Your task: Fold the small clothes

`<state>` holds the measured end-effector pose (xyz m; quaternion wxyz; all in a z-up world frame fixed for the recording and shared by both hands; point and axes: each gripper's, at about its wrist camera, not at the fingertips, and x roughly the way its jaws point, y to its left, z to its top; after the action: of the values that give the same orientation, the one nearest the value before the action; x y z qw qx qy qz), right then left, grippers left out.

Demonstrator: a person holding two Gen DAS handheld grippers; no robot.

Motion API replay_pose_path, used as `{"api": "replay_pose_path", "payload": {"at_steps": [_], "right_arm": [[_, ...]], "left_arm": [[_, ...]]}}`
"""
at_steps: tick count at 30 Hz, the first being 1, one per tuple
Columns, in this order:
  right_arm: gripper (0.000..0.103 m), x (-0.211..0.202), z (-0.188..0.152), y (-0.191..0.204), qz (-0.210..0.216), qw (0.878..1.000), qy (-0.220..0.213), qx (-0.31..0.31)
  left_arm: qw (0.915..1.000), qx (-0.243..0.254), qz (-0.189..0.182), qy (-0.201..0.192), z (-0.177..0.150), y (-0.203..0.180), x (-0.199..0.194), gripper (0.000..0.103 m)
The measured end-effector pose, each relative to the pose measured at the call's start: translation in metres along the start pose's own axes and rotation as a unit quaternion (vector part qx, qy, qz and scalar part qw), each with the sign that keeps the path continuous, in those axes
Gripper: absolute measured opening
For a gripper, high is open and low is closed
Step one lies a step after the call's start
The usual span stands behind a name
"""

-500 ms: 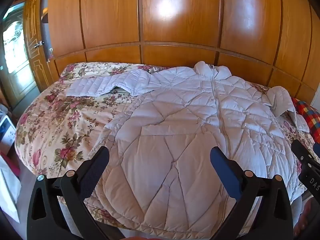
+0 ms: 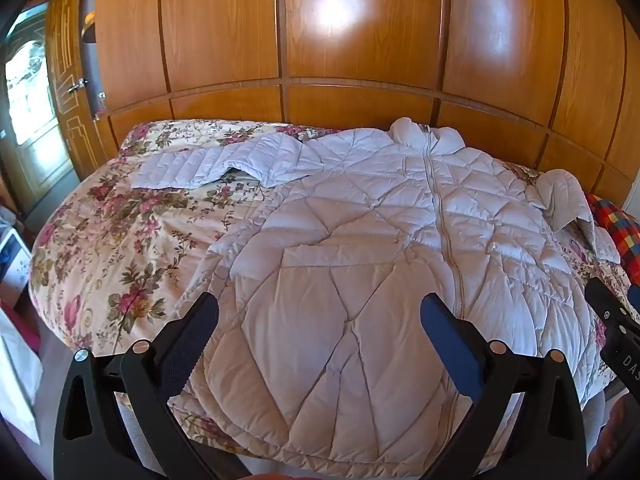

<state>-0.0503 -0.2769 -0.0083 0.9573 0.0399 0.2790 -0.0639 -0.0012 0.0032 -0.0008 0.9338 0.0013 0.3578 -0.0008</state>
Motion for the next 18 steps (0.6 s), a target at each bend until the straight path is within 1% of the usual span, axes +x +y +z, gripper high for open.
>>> {"api": "replay_pose_path", "payload": {"at_steps": [2, 18], "right_arm": [[0.101, -0.0057, -0.0014, 0.0016, -0.001, 1.0, -0.002, -0.001], [0.101, -0.0019, -0.001, 0.0036, 0.0, 1.0, -0.001, -0.003]], "left_arm": [[1.0, 0.0, 0.001, 0.001, 0.0016, -0.0012, 0.0025, 0.1], [1.0, 0.006, 0.001, 0.0, -0.0038, -0.0032, 0.0052, 0.1]]}}
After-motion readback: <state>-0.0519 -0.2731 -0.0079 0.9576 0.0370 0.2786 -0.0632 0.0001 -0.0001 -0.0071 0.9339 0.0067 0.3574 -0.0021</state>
